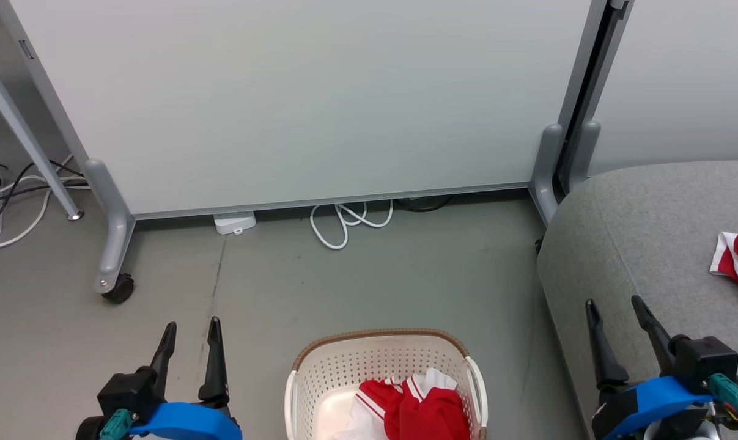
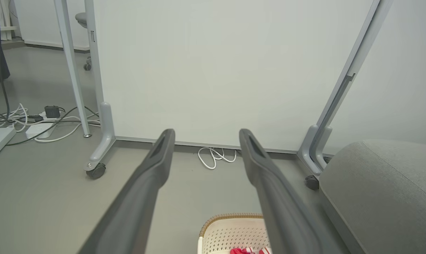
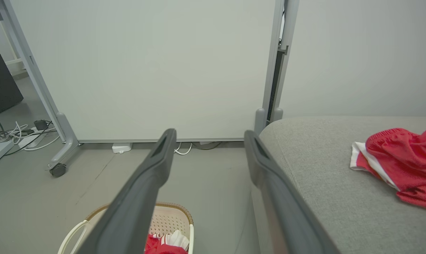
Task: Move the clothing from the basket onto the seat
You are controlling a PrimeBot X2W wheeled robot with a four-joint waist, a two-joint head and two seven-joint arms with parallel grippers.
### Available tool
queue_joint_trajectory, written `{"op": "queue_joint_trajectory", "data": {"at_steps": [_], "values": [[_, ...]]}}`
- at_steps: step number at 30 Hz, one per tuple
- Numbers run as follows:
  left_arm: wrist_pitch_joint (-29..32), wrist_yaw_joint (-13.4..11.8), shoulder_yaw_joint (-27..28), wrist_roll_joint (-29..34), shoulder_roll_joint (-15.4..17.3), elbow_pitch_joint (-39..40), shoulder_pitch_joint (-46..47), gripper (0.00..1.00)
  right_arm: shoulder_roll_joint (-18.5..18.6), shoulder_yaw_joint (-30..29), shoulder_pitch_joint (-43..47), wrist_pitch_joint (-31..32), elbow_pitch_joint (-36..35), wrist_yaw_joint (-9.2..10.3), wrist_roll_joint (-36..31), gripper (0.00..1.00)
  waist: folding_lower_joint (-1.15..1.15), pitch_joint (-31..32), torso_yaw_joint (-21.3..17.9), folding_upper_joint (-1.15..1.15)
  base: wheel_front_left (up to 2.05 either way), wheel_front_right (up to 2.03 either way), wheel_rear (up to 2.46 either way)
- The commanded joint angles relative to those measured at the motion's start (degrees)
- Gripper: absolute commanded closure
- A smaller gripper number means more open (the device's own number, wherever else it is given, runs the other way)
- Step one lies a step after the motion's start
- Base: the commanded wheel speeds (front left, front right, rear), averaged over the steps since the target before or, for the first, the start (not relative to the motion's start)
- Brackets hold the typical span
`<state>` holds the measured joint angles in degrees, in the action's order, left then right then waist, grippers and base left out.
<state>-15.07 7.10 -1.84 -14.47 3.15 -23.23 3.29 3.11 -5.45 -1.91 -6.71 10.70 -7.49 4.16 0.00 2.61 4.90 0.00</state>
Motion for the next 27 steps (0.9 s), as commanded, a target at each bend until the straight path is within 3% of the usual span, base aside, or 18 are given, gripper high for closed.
{"op": "queue_joint_trajectory", "data": {"at_steps": [1,27], "values": [[-0.2,0.3,0.4,0.5,-0.1,0.3,-0.5,0.0,-0.2,0.2,0.8,-0.2,-0.2,-0.01,0.3,0.0,0.0,0.0,0.0,0.0,0.0,0.0,0.0],[-0.2,0.6,-0.5,0.4,-0.2,0.4,-0.6,0.0,-0.3,2.7,-1.5,-2.3,2.7,-0.01,1.5,0.0,0.0,-1.3,-3.2,0.0,0.0,0.0,0.0]]}}
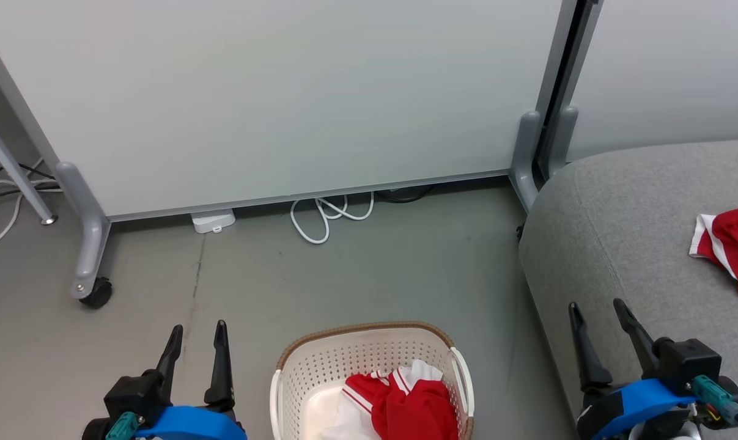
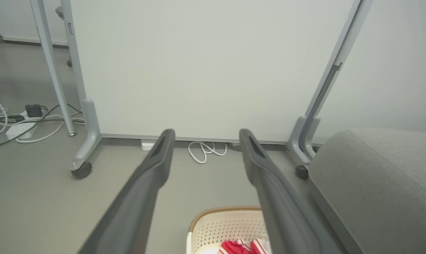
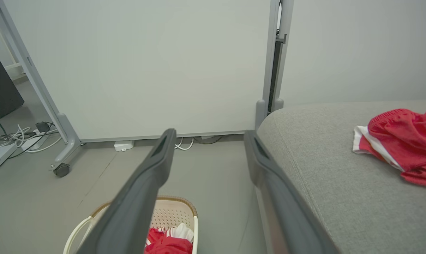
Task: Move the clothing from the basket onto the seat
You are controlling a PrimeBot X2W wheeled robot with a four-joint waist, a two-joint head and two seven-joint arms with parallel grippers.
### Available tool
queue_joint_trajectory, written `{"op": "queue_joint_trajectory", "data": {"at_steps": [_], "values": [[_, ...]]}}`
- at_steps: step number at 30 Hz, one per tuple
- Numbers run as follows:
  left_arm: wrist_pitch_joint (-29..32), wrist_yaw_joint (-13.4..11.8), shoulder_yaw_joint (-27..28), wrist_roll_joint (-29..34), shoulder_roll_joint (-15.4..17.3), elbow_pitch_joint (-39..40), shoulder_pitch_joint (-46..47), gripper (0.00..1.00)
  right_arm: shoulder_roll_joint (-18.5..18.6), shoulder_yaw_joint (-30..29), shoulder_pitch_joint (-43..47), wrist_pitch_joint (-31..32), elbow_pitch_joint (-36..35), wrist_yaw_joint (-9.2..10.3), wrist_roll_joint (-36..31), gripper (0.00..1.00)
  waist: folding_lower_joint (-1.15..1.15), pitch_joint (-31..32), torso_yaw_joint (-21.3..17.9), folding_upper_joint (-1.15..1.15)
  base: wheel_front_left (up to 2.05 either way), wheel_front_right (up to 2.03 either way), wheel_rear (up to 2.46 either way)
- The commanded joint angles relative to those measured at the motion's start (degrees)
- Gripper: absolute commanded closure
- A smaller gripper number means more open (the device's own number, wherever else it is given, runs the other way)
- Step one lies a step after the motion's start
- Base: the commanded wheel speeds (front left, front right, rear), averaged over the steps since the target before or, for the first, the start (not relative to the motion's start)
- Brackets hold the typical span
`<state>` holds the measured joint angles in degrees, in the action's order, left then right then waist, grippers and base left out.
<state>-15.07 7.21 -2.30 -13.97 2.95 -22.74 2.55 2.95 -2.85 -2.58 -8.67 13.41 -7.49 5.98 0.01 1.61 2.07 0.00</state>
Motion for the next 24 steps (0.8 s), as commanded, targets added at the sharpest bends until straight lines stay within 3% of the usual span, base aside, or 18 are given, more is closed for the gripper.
{"op": "queue_joint_trajectory", "data": {"at_steps": [1,8,24], "values": [[-0.2,0.4,-0.2,-0.3,-0.1,-0.2,0.3,0.0,-0.1,0.3,-0.8,-0.3,0.0,-0.01,-0.2,0.0,-0.01,-0.6,-0.6,0.0,0.0,0.0,0.0],[-0.2,0.5,-1.9,-0.8,-0.1,-1.6,1.9,0.0,-0.1,1.7,-1.9,0.1,-1.2,-0.01,-0.3,0.0,-0.01,-4.1,-3.3,0.0,0.0,0.0,0.0],[-0.2,0.4,-12.8,-4.0,0.9,-15.5,16.1,0.0,-0.1,8.1,-8.8,-1.1,-4.2,-0.01,0.9,0.0,-0.01,-22.8,-14.3,0.0,0.0,0.0,0.0]]}}
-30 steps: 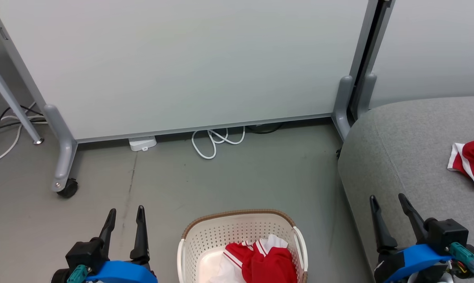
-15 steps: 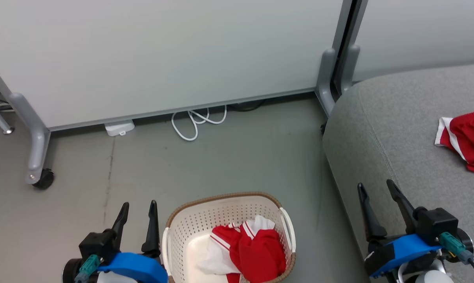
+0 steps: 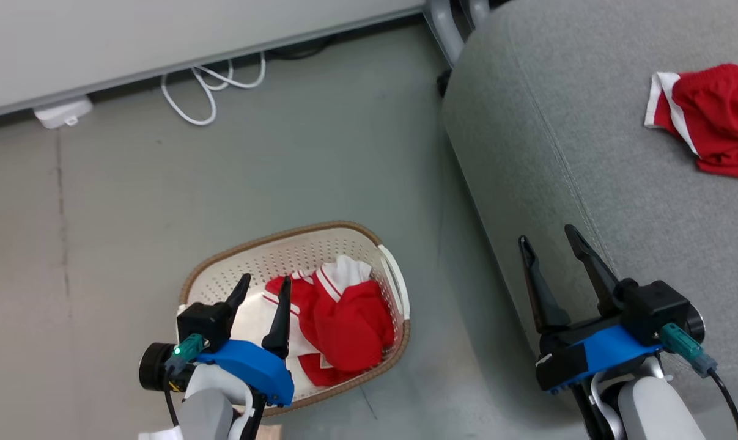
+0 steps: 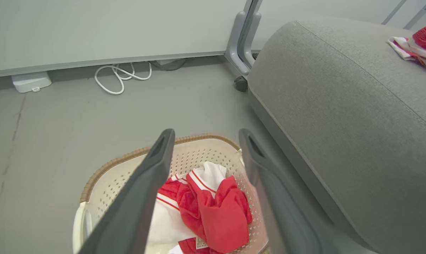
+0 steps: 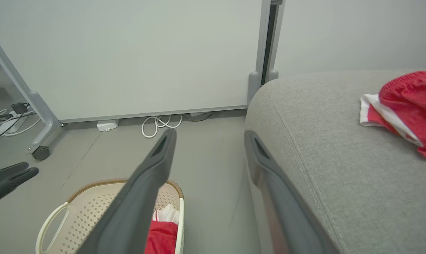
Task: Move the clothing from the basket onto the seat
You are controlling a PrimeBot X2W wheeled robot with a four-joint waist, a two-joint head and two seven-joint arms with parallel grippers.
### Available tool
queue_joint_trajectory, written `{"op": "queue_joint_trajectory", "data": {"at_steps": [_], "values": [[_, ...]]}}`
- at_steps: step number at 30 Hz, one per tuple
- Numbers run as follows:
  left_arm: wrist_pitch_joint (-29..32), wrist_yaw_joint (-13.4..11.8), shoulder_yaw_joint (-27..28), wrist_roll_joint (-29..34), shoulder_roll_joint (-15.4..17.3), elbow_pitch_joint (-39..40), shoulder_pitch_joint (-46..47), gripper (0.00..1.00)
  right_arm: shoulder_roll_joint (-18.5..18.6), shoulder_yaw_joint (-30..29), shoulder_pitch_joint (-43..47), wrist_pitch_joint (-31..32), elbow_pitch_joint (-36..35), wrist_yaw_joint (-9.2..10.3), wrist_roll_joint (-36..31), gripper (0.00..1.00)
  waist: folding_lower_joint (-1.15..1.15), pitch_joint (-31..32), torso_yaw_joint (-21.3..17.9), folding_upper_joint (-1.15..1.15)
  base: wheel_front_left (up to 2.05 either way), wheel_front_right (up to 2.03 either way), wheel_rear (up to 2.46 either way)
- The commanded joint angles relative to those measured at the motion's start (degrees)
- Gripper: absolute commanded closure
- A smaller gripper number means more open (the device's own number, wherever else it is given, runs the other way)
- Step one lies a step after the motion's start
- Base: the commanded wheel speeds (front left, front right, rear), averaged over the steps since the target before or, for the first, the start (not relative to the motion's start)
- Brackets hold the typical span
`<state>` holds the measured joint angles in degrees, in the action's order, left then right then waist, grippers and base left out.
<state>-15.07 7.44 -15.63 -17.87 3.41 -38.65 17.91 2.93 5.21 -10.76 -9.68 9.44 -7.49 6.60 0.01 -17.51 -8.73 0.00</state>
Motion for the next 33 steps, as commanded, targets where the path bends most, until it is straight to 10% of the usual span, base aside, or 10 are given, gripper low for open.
{"op": "queue_joint_trajectory", "data": {"at_steps": [1,33], "values": [[-0.2,0.0,-0.3,-0.3,0.8,-0.5,1.6,0.0,-0.1,0.4,-1.1,-0.3,-0.4,-0.01,0.5,0.0,-0.01,-4.8,-4.2,0.0,0.0,0.0,0.0],[1.3,0.0,-26.2,-8.4,10.7,-21.4,22.5,0.0,-0.1,7.2,-9.2,-5.5,1.0,-0.01,7.8,0.0,-0.01,-26.6,-14.7,0.0,0.0,0.0,0.0]]}}
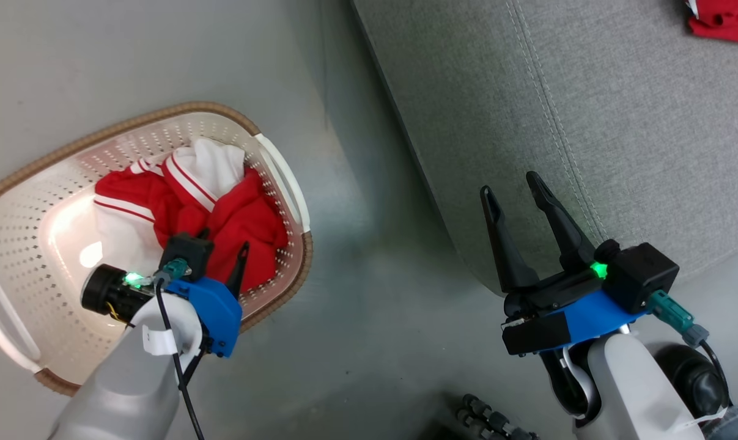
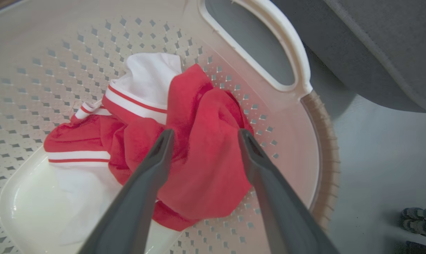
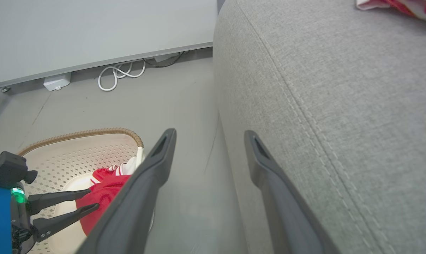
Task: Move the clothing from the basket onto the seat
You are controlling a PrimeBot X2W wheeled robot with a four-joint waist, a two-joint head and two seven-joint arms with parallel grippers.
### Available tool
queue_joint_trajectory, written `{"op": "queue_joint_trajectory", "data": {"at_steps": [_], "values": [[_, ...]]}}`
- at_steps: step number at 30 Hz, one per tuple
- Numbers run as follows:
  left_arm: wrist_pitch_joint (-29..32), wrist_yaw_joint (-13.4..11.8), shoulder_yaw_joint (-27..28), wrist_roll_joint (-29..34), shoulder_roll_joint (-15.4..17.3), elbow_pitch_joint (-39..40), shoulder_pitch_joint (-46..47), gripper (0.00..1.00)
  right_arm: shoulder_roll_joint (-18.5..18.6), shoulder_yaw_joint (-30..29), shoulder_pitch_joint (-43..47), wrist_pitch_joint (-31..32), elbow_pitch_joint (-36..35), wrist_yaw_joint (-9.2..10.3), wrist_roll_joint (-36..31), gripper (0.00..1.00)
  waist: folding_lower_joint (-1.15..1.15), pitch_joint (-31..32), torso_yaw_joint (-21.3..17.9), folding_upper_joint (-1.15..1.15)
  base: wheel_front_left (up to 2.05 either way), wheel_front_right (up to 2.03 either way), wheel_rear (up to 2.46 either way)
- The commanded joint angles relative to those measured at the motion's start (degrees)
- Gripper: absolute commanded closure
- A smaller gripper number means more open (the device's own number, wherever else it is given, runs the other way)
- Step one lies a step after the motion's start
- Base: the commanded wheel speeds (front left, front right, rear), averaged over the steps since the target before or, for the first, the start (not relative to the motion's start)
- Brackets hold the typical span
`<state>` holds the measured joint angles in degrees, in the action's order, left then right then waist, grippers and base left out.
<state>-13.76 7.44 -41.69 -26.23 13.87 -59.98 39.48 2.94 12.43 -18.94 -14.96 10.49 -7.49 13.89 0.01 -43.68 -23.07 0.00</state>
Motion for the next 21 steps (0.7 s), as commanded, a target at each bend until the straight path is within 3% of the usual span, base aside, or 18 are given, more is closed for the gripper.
{"op": "queue_joint_trajectory", "data": {"at_steps": [1,19,20,21], "values": [[0.1,0.0,-0.3,-0.1,0.5,-0.6,1.4,0.0,-0.1,0.0,-1.1,-0.3,-0.3,-0.01,0.7,0.0,-0.01,-0.8,-0.6,0.0,0.0,0.0,0.0],[4.9,0.0,-3.5,-2.7,1.2,-6.3,6.4,0.0,-0.1,2.0,-1.5,-0.3,-2.4,-0.01,3.8,0.0,-0.01,-4.8,-2.3,0.0,0.0,0.0,0.0],[5.1,0.0,-3.6,-2.9,1.1,-6.5,6.5,0.09,-0.1,2.0,-1.5,-0.3,-2.4,-0.01,3.9,0.0,-0.01,-4.8,-2.3,0.0,0.0,0.0,0.0],[5.1,0.0,-3.8,-3.0,1.1,-6.7,6.6,0.59,-0.1,1.9,-1.5,-0.3,-2.4,-0.01,3.9,0.0,-0.01,-4.8,-2.4,0.0,0.0,0.0,0.0]]}}
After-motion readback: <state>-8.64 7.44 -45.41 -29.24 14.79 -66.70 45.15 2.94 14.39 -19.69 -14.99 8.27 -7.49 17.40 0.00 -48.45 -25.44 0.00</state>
